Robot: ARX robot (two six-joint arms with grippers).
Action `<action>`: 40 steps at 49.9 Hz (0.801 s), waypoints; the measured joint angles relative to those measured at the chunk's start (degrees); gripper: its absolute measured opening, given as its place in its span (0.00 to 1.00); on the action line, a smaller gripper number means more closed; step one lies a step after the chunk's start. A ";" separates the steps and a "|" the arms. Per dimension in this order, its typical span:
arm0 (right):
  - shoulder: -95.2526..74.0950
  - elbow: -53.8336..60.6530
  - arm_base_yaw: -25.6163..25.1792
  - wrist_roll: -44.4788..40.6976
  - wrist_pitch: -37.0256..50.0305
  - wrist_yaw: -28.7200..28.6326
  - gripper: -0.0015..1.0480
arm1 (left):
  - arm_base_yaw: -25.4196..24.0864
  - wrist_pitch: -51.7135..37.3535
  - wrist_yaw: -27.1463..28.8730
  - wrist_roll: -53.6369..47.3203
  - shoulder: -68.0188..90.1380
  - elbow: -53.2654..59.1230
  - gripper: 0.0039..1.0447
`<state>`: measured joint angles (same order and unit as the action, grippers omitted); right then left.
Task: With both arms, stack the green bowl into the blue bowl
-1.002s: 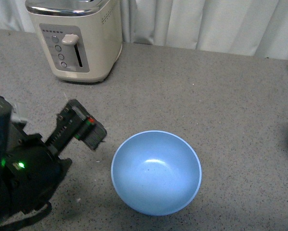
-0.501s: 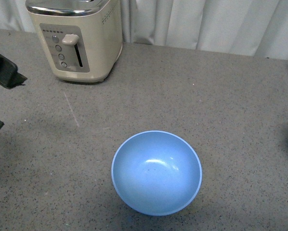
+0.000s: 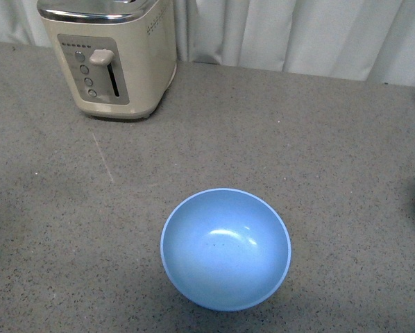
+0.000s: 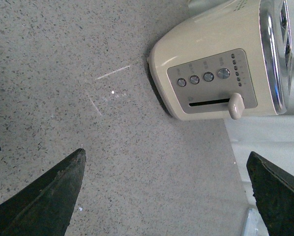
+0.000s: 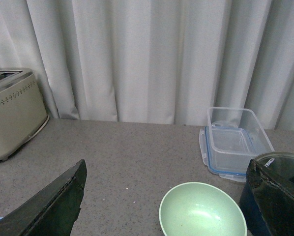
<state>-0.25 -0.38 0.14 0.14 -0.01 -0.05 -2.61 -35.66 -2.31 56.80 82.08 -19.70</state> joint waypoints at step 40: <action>0.00 0.00 0.00 0.00 -0.02 -0.02 0.91 | 2.49 -8.46 2.08 -55.80 -35.74 18.34 0.04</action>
<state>-0.25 -0.38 0.14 0.14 -0.03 -0.08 -0.12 -44.12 -0.23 0.99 46.35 -1.37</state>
